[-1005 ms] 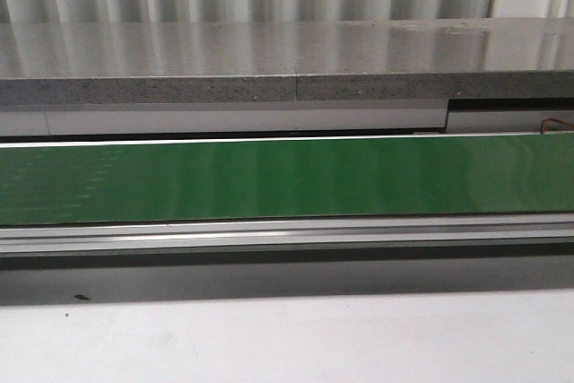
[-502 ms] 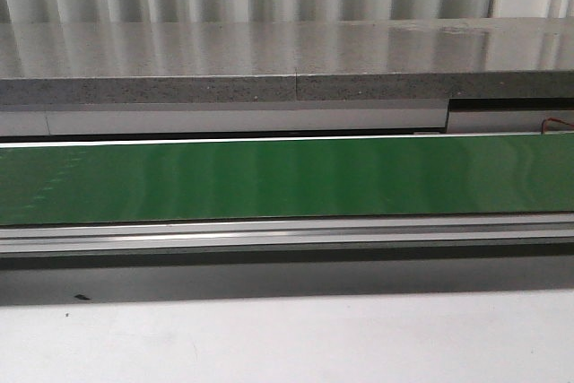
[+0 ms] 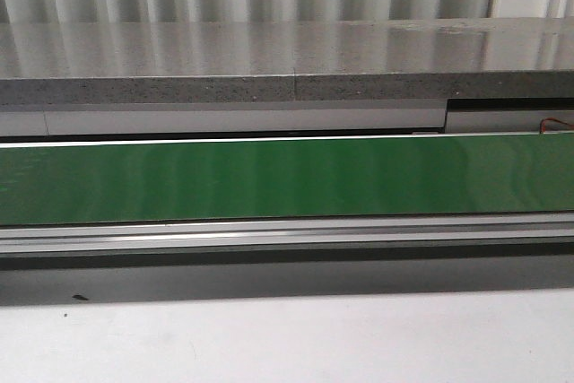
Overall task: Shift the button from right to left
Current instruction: 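Lower the right gripper and grasp the yellow push button's blue base, then lift the button and set it on the conveyor belt, open right gripper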
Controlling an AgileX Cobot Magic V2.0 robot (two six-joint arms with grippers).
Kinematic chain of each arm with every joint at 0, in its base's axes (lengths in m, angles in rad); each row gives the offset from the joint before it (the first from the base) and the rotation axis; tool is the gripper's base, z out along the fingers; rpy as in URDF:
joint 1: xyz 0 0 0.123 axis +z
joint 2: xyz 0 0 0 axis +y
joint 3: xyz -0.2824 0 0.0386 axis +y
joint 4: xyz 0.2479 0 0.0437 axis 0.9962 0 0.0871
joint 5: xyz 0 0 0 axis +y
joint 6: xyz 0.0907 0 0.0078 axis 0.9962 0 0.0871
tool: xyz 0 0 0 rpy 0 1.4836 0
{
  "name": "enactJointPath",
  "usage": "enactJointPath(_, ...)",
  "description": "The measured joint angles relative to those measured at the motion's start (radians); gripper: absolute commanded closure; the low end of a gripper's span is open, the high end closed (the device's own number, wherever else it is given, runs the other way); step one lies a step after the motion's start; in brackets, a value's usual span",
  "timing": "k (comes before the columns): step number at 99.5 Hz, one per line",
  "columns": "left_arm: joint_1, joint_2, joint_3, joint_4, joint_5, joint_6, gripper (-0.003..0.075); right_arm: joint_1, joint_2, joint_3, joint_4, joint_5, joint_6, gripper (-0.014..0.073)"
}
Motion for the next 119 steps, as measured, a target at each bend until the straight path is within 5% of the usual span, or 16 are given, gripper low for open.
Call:
enactJointPath(34,0.0,0.0,0.0,0.0,0.0,0.0,0.0741,0.026,-0.23,-0.008,0.063,0.086,0.0,0.0419)
enactJointPath(62,0.0,0.0,0.0,0.0,0.0,0.0,0.0741,0.204,-0.314,-0.008,0.116,0.194,0.03,0.0419)
enactJointPath(83,0.0,0.0,0.0,0.0,0.0,0.0,0.0741,0.317,-0.314,0.075,0.137,0.117,0.112,0.0419)
enactJointPath(119,0.0,0.0,0.0,0.0,0.0,0.0,0.0741,0.326,-0.294,0.15,0.122,0.02,0.164,0.0367)
